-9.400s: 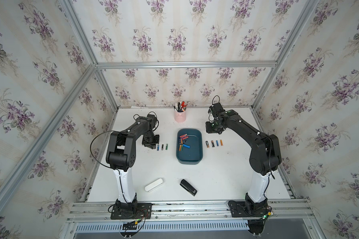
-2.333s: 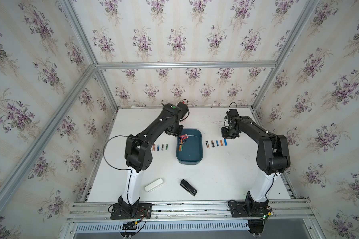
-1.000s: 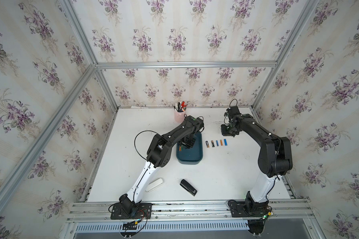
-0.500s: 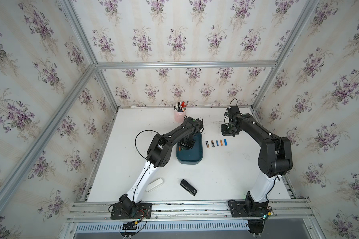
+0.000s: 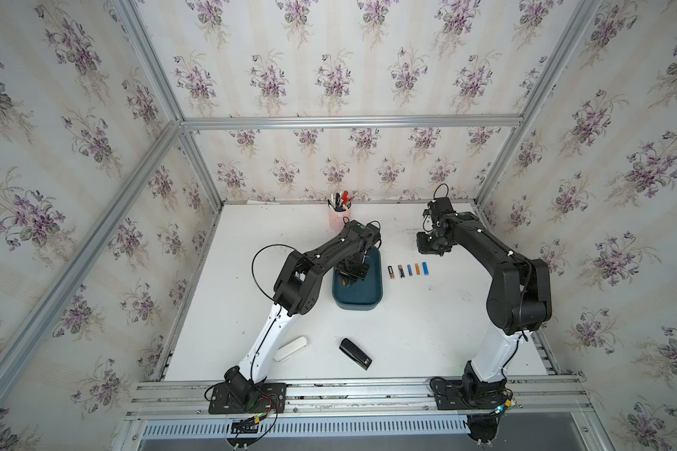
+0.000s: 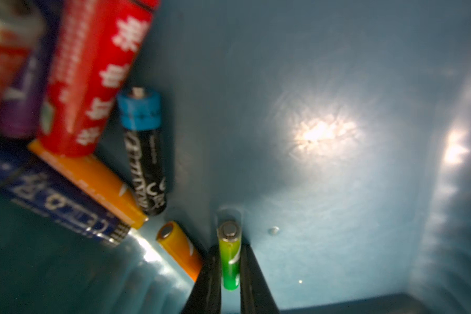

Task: Take the batteries out of the storage box
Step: Pick up the battery from the storage box, then place the battery at the center of the board.

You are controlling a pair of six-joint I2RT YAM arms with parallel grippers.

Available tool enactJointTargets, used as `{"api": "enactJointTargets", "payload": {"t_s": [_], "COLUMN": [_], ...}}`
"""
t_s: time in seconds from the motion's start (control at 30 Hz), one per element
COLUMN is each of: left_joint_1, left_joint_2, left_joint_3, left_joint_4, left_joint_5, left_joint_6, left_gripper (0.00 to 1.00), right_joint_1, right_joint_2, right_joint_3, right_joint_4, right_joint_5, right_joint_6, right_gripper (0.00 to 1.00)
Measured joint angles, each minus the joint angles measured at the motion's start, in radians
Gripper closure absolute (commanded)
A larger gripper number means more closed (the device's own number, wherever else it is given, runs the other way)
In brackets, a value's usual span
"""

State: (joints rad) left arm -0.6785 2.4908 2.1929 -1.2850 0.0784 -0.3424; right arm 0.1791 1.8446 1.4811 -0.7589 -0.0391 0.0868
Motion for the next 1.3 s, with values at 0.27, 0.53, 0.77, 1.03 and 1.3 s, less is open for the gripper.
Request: {"api": "enactJointTargets", "payload": {"t_s": [0.27,0.53,0.77,1.03,1.3], "left_joint_1": [0.028,0.054,0.122,0.281,0.498], "left_joint_2": [-0.057,-0.161,-0.307,-0.524,-0.636], "left_joint_3": [-0.073,-0.089,-0.206,-0.447,-0.689], "left_joint_4": [0.079,0.107,0.135,0.162,0.202], "left_joint_5": [0.156,0.218,0.240,0.211,0.156], "left_joint_6": [-0.011,-0.013,-0.013,0.010,0.079], "left_gripper": [0.85,0.85,0.85,0.85,0.84], "right_joint_1": [0.024,0.061,0.086,0.107,0.117], "right_joint_2": [-0.008,-0.009,0.011,0.023,0.031], "right_joint_3": [0.003,0.027,0.070,0.100,0.113], "right_joint_4": [-0.002,-0.006,-0.010,-0.017,-0.032], "right_joint_5": [-0.005,-0.017,-0.025,-0.028,-0.028], "right_joint_6": [0.015,0.024,0.038,0.044,0.045], "right_gripper": [0.71,0.71,0.71,0.71,0.71]}}
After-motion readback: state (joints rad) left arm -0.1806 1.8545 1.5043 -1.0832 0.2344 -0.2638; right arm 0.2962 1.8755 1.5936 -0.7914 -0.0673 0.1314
